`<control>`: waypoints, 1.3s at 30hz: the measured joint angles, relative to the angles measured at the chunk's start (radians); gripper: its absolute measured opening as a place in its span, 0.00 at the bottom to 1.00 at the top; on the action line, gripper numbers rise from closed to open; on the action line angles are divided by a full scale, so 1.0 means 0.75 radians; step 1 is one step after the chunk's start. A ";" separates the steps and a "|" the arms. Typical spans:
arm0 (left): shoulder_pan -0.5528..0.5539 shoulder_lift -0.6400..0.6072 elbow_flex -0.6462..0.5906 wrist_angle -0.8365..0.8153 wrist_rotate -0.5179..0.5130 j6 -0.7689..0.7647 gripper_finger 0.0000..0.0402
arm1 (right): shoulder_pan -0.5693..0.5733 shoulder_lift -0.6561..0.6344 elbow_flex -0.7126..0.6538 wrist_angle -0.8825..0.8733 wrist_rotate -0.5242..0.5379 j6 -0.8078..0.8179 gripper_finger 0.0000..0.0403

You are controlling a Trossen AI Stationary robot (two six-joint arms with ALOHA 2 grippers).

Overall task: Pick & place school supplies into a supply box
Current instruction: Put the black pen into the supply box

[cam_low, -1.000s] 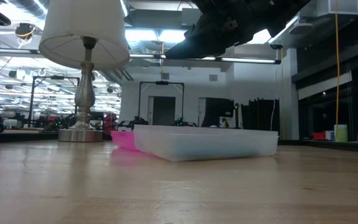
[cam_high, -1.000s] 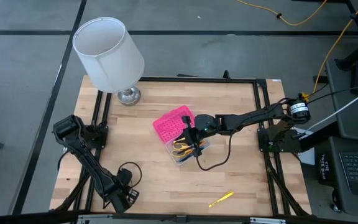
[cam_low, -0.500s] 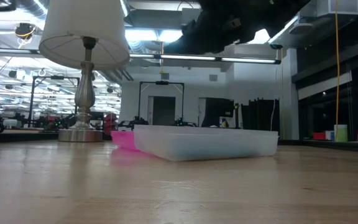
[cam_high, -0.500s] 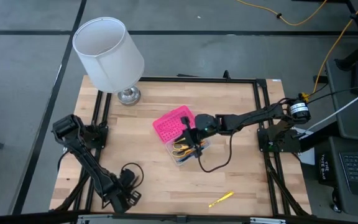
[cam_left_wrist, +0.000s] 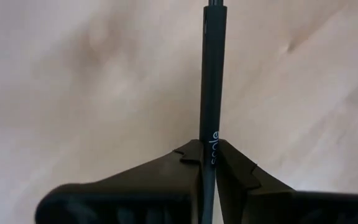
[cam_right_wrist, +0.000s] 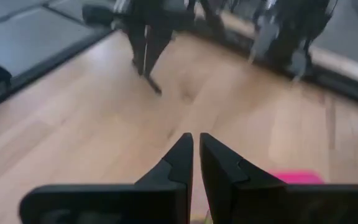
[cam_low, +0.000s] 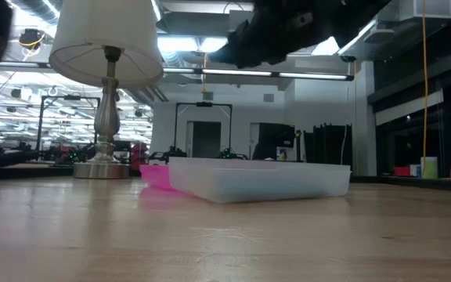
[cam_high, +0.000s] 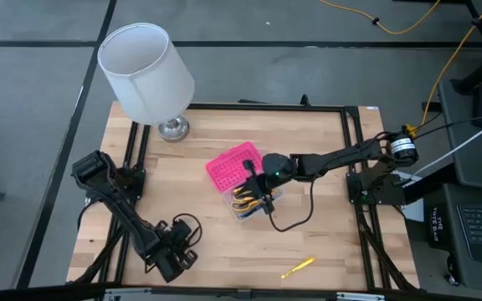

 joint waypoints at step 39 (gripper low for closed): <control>0.321 -0.230 -0.027 0.458 -0.521 1.454 0.03 | 0.221 -0.811 -0.628 -0.070 0.495 0.196 0.01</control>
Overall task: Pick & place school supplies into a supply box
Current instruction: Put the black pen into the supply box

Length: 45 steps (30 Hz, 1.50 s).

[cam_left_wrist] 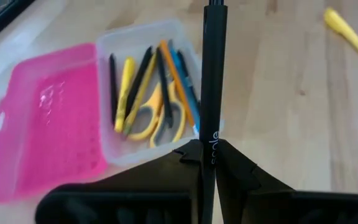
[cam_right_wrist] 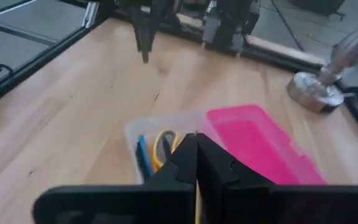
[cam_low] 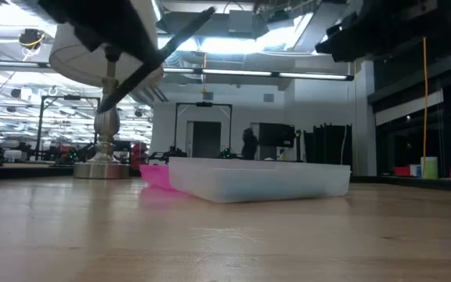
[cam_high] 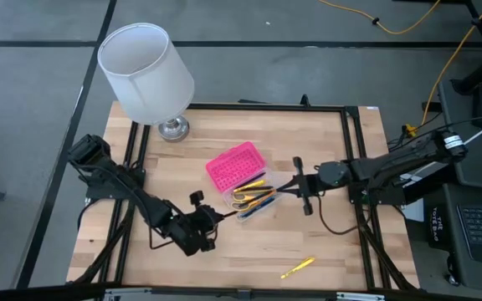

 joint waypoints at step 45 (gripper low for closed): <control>0.705 0.126 -0.001 0.524 0.875 0.392 0.03 | 0.389 -0.094 -0.097 -0.116 0.572 0.306 0.02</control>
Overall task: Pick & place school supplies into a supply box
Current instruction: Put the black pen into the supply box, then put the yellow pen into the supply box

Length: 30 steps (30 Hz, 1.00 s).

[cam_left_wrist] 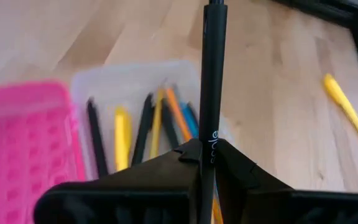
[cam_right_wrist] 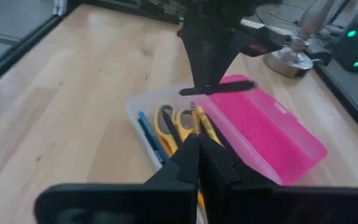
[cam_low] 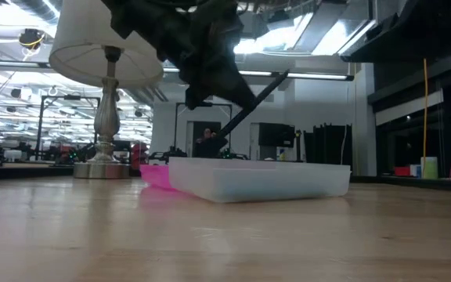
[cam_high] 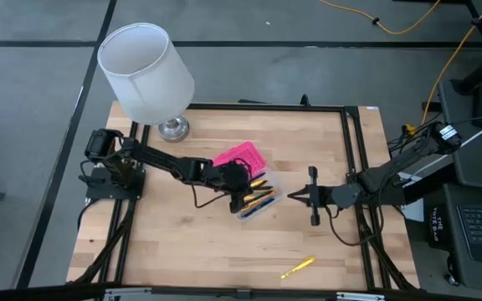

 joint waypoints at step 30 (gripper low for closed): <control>0.026 0.094 0.003 -0.047 0.071 0.043 0.18 | -0.002 0.000 0.000 0.002 0.133 -0.070 0.09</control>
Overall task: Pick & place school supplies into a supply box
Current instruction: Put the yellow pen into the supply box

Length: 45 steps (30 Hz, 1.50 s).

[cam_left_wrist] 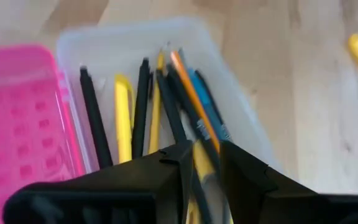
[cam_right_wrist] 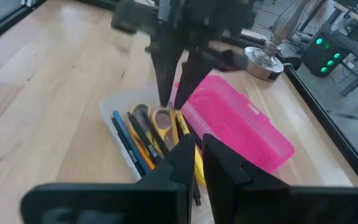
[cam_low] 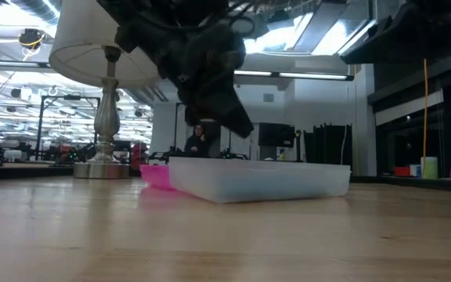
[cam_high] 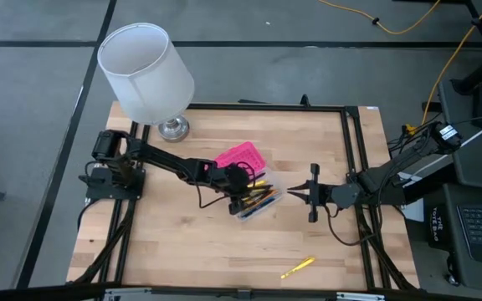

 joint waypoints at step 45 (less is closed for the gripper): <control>-0.439 -0.425 -0.370 0.470 -0.489 0.318 0.04 | 0.398 0.688 0.756 -0.885 -0.491 0.674 0.02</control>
